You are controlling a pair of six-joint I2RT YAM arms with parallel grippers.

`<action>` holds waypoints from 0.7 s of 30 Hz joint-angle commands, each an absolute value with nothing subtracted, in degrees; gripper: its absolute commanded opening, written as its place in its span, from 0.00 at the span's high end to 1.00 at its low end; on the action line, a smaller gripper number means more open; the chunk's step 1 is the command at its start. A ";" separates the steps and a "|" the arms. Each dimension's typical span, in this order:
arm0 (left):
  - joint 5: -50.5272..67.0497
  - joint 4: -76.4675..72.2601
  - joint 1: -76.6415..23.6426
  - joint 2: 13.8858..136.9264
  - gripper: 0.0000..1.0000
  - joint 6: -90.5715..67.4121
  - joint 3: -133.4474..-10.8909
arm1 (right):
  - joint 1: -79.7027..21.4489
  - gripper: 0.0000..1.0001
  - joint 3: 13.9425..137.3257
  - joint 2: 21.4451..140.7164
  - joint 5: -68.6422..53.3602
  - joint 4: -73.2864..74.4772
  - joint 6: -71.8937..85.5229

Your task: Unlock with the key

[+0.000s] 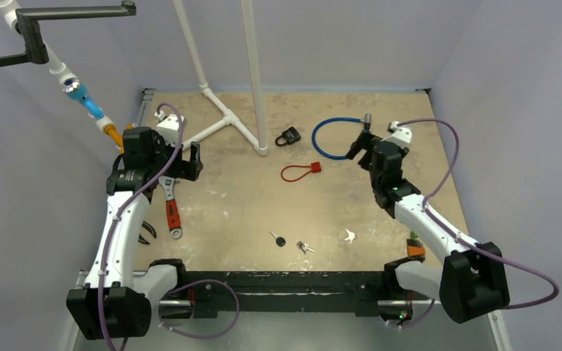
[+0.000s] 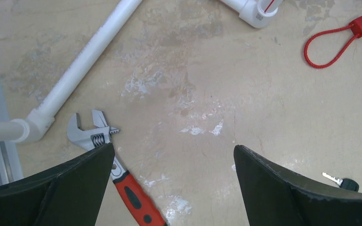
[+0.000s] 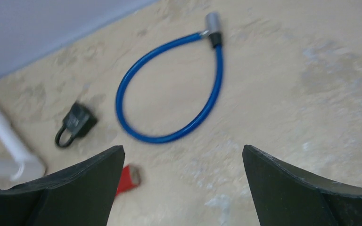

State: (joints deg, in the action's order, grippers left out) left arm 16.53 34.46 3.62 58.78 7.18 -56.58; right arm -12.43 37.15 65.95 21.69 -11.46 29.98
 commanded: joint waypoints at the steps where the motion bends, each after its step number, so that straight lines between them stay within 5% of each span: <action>1: 18.89 36.93 3.60 59.43 0.00 8.77 -55.99 | -25.61 0.01 42.60 68.10 28.38 -2.14 24.54; 21: 28.90 45.74 3.56 59.74 0.00 18.98 -55.87 | -36.03 0.05 72.27 102.75 27.45 13.79 25.23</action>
